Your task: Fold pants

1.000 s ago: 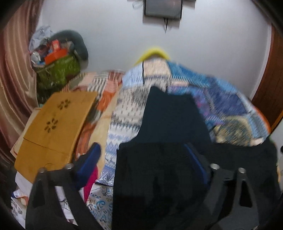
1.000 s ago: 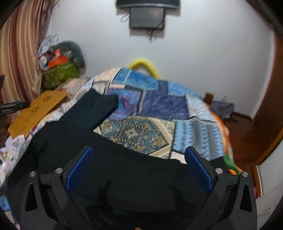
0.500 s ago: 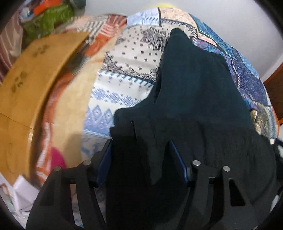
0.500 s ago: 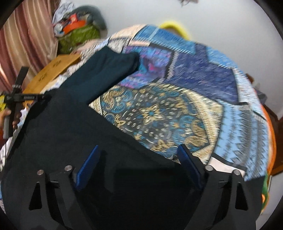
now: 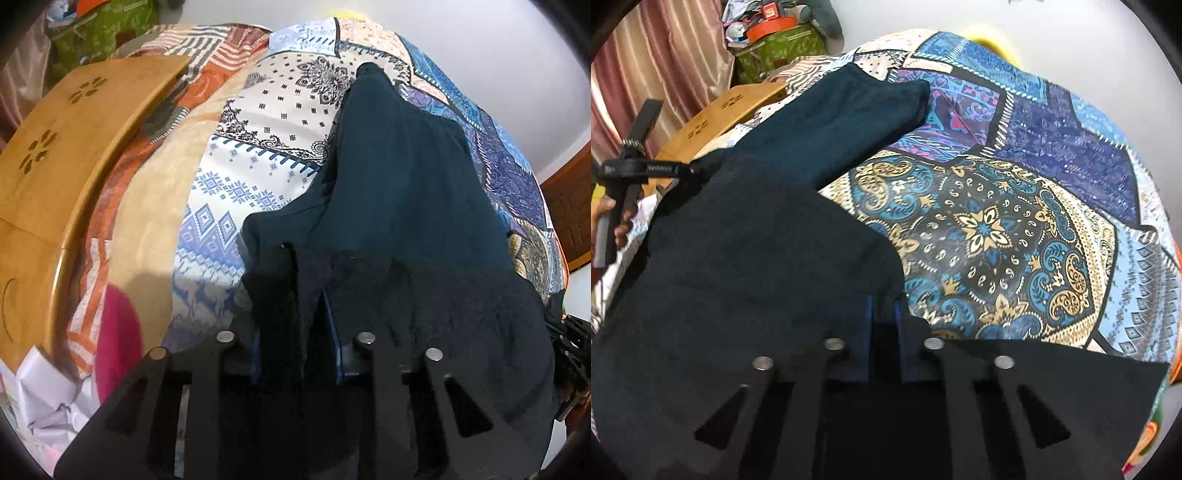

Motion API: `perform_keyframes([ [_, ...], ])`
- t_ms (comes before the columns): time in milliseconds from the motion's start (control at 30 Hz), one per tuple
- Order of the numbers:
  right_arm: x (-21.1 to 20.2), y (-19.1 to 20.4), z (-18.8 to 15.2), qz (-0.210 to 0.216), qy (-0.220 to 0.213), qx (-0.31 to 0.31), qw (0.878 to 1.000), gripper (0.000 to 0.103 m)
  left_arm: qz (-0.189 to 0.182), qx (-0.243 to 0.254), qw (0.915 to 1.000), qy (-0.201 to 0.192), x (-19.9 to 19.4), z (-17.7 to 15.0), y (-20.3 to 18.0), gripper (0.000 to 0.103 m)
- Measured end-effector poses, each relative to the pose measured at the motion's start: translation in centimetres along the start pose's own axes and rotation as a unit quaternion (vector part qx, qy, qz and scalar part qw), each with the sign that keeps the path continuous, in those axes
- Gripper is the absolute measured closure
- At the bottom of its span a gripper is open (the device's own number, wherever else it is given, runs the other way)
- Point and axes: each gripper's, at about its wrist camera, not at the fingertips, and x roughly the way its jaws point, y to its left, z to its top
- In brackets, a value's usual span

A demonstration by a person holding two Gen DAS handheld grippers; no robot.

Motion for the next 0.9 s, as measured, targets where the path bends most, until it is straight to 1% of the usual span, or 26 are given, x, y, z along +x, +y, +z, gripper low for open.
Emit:
perform_keyframes([
  [100,-0.8,0.6,-0.2,-0.009,-0.006,-0.006,1.0,0.096,0.011,0.01,0.9999,-0.006,-1.6,-0.6,-0.4,0.084],
  [167,-1.8,0.7,-0.2,-0.012,-0.019,-0.004,1.0,0.097,0.008,0.017,0.9997,-0.013,-2.7,-0.7,-0.6,0.09],
  [300,-4.5,0.4,0.4,-0.016,-0.053,0.014,0.998,0.097,0.011,0.038,0.9984,-0.041,-6.0,-1.2,-1.5,0.091],
  [367,-5.9,0.6,0.6,-0.02,-0.067,0.02,0.997,0.097,0.011,0.052,0.9966,-0.064,-8.2,-1.5,-2.2,0.092],
  [500,-9.1,1.3,0.2,-0.022,-0.095,0.029,0.995,0.097,0.007,0.072,0.9929,-0.094,-11.9,-2.6,-3.3,0.092],
  [633,-12.6,2.9,-1.4,-0.016,-0.115,0.027,0.993,0.097,0.007,0.093,0.9887,-0.117,-15.1,-4.9,-3.6,0.092],
  [767,-14.9,4.7,-3.9,-0.008,-0.125,0.019,0.992,0.097,0.006,0.101,0.9867,-0.128,-17.5,-7.9,-3.2,0.092],
  [900,-16.2,6.9,-6.8,0.0,-0.127,0.016,0.992,0.097,0.012,0.105,0.9855,-0.133,-19.3,-11.2,-2.6,0.092],
])
